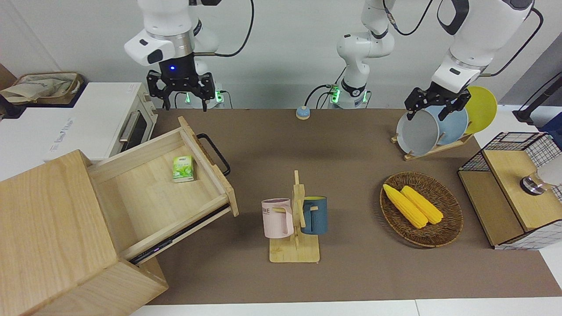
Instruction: Slide drawer open with right arm
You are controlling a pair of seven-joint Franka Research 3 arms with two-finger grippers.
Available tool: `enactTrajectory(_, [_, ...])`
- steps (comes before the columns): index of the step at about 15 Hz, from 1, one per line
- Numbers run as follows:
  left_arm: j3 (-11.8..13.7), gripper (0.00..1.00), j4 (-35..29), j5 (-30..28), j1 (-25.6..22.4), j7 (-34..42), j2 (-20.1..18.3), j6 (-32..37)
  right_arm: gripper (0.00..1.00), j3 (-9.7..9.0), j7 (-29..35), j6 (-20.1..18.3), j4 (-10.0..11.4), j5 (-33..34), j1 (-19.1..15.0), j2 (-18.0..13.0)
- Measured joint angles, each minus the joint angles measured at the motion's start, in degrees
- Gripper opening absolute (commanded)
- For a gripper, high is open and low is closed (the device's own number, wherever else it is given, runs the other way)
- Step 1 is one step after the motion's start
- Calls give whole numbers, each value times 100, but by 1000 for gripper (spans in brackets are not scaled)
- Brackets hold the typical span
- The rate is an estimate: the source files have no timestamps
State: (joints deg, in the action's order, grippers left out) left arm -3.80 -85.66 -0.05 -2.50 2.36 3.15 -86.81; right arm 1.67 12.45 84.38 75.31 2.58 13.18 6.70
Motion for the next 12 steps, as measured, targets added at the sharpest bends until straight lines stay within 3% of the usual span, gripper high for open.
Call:
enactTrajectory(2, [0,993,0,0,0,0,0,0,983,434,-189,1,6,-313,-38,-16])
enactTrajectory(5, [0,993,0,0,0,0,0,0,983,753,-242,10,100,-373,-70,-17])
enactTrajectory(8, [0,993,0,0,0,0,0,0,985,878,-242,241,327,-372,-92,-15])
enactTrajectory(12, [0,993,0,0,0,0,0,0,985,903,-242,697,708,-292,-152,-11])
